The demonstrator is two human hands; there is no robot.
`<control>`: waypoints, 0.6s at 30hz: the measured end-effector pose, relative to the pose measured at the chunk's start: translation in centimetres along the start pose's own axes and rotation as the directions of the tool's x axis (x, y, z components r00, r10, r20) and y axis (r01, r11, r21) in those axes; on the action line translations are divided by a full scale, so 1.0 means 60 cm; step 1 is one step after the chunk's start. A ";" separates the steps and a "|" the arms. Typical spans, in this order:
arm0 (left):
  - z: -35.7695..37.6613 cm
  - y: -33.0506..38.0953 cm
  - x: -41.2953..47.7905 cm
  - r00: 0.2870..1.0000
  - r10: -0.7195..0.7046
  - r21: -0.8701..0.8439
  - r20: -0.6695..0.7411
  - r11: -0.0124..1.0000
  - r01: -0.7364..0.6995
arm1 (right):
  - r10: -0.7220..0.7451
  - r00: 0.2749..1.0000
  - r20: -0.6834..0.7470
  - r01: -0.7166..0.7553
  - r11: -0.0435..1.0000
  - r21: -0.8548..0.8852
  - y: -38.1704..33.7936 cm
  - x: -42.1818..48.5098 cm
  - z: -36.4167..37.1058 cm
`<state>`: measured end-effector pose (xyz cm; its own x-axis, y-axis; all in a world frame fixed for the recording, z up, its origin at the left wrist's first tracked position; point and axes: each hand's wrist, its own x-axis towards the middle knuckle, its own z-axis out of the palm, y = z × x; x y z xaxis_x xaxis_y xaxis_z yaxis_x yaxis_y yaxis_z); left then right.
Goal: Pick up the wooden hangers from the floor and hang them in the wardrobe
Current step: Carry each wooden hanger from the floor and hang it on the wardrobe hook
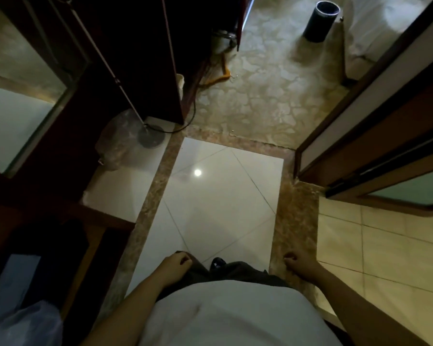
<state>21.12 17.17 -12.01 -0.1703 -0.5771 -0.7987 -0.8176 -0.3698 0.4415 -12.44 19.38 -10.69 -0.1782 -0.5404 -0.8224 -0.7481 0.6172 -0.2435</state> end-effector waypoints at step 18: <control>-0.304 0.261 0.313 0.988 0.104 0.221 0.117 0.967 -0.128 | -0.054 0.996 -0.077 0.072 0.961 0.266 -0.225 0.221 -0.260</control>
<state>15.11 -12.76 -12.65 -0.3175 -0.5232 -0.7909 -0.8901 -0.1232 0.4389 -14.69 -5.02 -10.30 -0.1861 -0.6150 -0.7663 -0.5618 0.7064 -0.4305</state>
